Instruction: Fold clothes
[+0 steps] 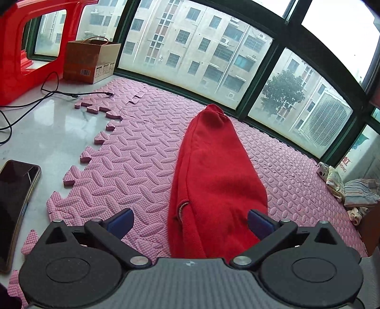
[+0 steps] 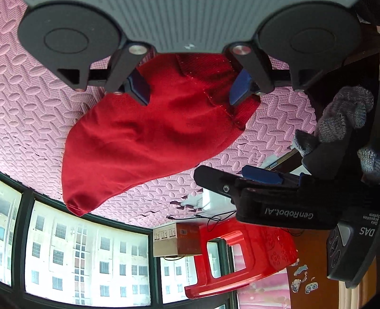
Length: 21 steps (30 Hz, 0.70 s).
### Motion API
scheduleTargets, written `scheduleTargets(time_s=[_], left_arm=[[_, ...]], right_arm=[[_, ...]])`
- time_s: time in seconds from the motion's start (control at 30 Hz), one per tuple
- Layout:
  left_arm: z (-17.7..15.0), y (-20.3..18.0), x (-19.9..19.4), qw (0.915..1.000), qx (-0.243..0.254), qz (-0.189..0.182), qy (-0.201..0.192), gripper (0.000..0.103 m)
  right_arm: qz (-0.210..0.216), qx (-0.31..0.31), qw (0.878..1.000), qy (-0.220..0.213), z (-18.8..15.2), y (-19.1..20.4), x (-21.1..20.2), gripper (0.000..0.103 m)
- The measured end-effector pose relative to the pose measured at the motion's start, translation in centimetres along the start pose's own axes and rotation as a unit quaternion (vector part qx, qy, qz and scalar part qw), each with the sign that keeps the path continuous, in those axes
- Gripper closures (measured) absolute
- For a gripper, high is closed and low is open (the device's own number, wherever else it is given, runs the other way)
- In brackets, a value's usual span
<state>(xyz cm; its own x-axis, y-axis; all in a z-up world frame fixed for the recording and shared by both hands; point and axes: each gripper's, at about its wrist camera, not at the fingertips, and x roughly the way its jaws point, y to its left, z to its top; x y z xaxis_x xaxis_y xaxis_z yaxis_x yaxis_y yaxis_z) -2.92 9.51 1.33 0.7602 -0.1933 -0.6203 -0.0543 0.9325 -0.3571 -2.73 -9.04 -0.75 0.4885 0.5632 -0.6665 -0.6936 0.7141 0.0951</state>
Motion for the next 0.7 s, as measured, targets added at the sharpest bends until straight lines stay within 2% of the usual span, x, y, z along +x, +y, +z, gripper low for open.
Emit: scheduleTargets(time_s=[0.3, 0.53, 0.7], left_arm=[[-0.8, 0.7, 1.1, 0.9993, -0.008, 0.032, 0.018, 0.0], [-1.2, 0.7, 1.1, 0.9986, 0.011, 0.049, 0.019, 0.0], [-1.5, 1.0, 1.7, 0.9977, 0.012, 0.059, 0.032, 0.0]], right_arm=[[-0.002, -0.011, 1.0, 0.003, -0.9, 0.6, 1.1, 0.022], [0.0, -0.029, 1.0, -0.007, 0.2, 1.2, -1.3, 0.025], [0.001, -0.022, 1.0, 0.019, -0.6, 0.9, -0.2, 0.024]])
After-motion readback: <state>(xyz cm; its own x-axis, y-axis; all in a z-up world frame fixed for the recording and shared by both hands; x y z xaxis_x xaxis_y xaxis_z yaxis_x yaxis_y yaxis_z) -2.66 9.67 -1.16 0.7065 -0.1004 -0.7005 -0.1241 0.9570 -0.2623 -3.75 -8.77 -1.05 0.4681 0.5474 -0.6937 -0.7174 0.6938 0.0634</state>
